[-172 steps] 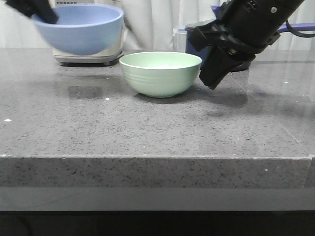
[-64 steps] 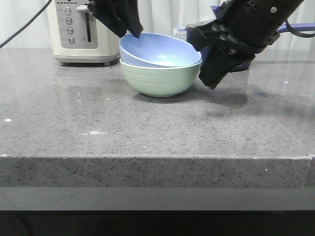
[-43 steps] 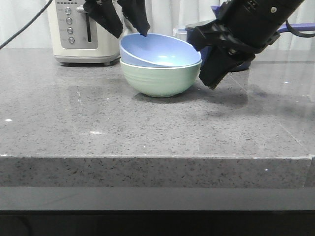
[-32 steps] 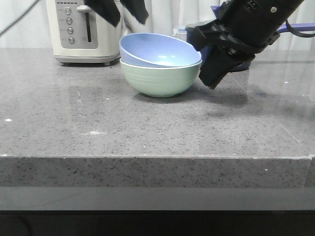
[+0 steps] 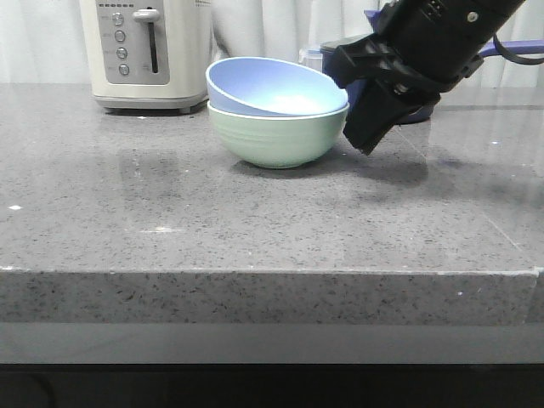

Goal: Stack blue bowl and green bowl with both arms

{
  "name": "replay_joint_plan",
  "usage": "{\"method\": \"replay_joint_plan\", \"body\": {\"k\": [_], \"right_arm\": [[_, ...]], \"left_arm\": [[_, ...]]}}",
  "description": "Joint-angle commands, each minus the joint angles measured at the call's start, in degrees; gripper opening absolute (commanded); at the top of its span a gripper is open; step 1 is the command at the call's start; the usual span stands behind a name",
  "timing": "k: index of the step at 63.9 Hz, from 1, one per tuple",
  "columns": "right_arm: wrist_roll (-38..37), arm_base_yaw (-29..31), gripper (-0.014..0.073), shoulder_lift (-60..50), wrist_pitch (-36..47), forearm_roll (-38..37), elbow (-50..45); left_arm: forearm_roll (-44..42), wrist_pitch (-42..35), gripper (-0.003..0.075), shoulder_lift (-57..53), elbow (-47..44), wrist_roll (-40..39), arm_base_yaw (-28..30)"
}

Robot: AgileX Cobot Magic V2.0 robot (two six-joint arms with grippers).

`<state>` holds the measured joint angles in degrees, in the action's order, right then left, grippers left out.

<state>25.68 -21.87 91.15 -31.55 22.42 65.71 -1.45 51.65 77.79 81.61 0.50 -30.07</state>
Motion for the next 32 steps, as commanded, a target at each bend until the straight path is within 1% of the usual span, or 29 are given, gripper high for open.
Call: {"method": "replay_joint_plan", "body": {"k": [1,9,16,25,32], "right_arm": [[0.6,0.1,-0.0064,-2.3,2.5,1.0,1.4],[0.6,0.1,-0.0064,-2.3,2.5,1.0,1.4],[0.6,0.1,-0.0064,-2.3,2.5,1.0,1.4],[0.6,0.1,-0.0064,-2.3,2.5,1.0,1.4],[0.6,0.1,-0.0064,-2.3,2.5,1.0,1.4]], "left_arm": [[-1.0,-6.4,0.0365,-7.7,-4.5,-0.5,-0.3],[-2.9,-8.9,0.0365,-14.7,-13.2,-1.0,-0.3],[-4.3,-9.6,0.0365,-21.0,-20.1,-3.8,-0.3],[-6.2,-9.8,0.0365,-28.6,-27.0,-7.4,-0.3],[-7.9,-9.8,0.0365,-33.4,-30.6,-10.9,-0.3]]}}
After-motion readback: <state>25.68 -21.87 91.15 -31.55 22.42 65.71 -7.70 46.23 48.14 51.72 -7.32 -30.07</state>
